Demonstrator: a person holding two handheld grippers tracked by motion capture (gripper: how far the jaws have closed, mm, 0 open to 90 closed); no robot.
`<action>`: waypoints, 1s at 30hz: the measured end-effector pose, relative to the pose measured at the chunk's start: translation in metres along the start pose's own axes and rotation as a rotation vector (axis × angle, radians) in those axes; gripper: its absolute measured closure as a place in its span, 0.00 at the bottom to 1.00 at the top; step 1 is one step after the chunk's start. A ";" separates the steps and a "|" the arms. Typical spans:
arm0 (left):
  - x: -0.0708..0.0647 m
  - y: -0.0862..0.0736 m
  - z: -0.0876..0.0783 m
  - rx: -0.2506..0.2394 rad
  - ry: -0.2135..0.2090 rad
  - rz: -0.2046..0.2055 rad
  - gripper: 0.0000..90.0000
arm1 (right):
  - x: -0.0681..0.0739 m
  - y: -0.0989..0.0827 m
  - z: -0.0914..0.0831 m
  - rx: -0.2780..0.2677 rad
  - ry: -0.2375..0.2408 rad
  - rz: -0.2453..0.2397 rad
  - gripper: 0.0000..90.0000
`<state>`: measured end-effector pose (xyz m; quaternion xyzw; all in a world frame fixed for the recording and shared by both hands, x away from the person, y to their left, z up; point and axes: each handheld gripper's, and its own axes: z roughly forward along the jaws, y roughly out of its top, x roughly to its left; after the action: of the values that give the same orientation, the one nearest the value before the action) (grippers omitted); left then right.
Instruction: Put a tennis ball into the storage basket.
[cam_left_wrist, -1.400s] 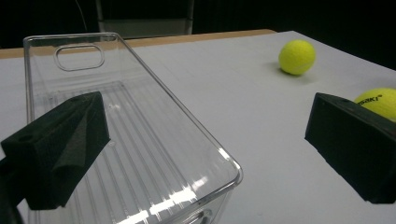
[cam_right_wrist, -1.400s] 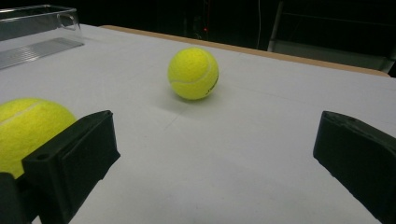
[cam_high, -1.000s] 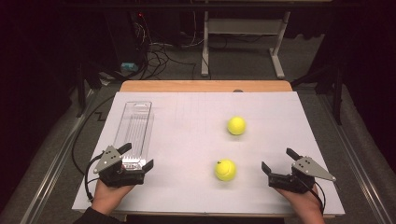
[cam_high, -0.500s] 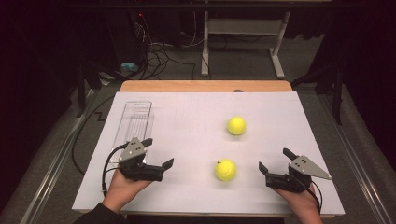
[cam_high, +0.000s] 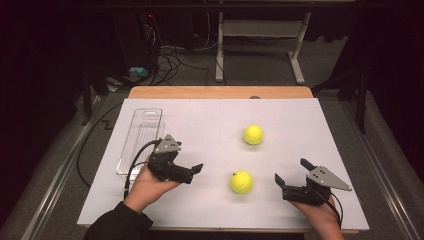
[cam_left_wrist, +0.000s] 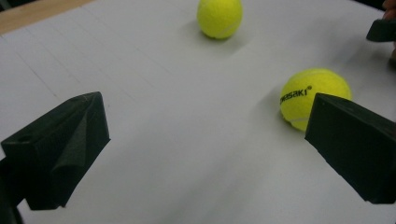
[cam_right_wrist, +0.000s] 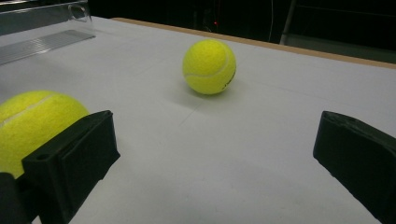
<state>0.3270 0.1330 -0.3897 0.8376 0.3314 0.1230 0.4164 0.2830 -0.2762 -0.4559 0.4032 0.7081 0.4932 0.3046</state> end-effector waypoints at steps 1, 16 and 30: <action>-0.001 0.001 0.003 0.029 0.000 0.003 0.01 | 0.000 0.000 0.000 0.001 0.001 -0.001 0.00; -0.021 -0.009 0.031 0.357 0.012 0.065 0.01 | 0.009 0.003 0.005 0.010 0.045 -0.005 0.00; -0.029 -0.013 0.043 0.509 -0.025 0.095 0.01 | 0.034 0.010 0.015 0.055 0.144 -0.022 0.00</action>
<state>0.3194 0.0933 -0.4247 0.9315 0.3071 0.0447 0.1898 0.2820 -0.2381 -0.4523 0.3673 0.7458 0.4980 0.2468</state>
